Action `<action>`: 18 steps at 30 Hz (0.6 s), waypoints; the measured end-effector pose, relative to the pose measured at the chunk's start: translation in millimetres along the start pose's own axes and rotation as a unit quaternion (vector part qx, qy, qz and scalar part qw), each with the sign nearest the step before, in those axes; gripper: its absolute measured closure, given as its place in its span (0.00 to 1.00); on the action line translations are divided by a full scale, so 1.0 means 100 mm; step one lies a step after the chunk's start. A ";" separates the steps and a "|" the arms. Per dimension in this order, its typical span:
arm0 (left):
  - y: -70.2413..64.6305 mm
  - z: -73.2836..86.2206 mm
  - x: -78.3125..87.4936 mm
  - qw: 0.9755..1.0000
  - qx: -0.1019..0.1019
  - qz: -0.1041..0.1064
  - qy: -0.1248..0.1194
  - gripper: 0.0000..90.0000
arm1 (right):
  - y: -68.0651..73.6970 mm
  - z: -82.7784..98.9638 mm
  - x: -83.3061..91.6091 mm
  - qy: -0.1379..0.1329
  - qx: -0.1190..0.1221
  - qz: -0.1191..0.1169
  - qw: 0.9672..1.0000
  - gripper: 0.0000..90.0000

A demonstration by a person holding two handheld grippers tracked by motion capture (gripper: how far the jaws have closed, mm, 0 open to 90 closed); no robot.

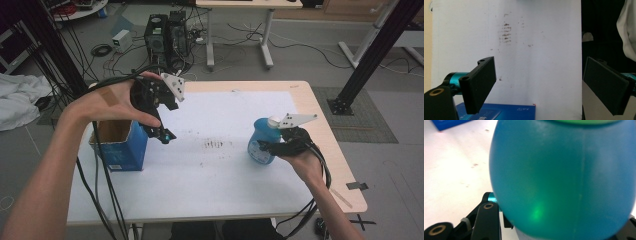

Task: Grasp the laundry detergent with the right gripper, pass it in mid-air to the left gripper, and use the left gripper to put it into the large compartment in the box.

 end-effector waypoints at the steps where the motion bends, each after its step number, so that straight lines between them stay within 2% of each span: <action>1: 0.01 -0.02 0.00 1.000 0.008 0.000 -0.003 0.13 | 0.02 -0.05 0.00 -0.001 0.009 -0.011 1.000 0.52; 5: 0.03 -0.12 -0.02 0.999 0.033 0.003 -0.018 0.13 | 0.12 -0.22 -0.03 0.002 0.041 -0.069 0.997 0.52; 7: 0.04 -0.18 -0.05 0.999 0.035 0.011 -0.020 0.13 | 0.17 -0.28 -0.05 -0.003 0.049 -0.096 0.994 0.52; 8: 0.04 -0.18 -0.05 0.999 0.035 0.011 -0.020 0.13 | 0.17 -0.28 -0.05 -0.003 0.049 -0.096 0.994 0.52; 10: 0.03 -0.25 -0.09 0.999 0.036 0.018 -0.020 0.13 | 0.21 -0.34 -0.07 -0.010 0.053 -0.123 0.991 0.52; 11: 0.03 -0.25 -0.09 0.999 0.036 0.018 -0.020 0.13 | 0.21 -0.34 -0.07 -0.010 0.053 -0.123 0.991 0.52; 12: 0.03 -0.32 -0.14 0.999 0.036 0.024 -0.022 0.13 | 0.23 -0.37 -0.08 -0.010 0.057 -0.135 0.989 0.52; 13: 0.04 -0.35 -0.16 0.999 0.036 0.024 -0.023 0.13 | 0.27 -0.41 -0.12 -0.014 0.071 -0.158 0.985 0.52; 18: 0.08 -0.45 -0.31 0.999 0.038 0.030 -0.018 0.13 | 0.37 -0.47 -0.20 -0.003 0.100 -0.199 0.975 0.52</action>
Point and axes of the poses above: each handheld gripper's, and its own axes: x roughly backward along the jaws, z roughly out of its underside, y roughly to its left, the point moved 5 cm from there along -x, roughly forward along the jaws, and after that the axes turned 10 degrees about -y, right-handed, at the moved point
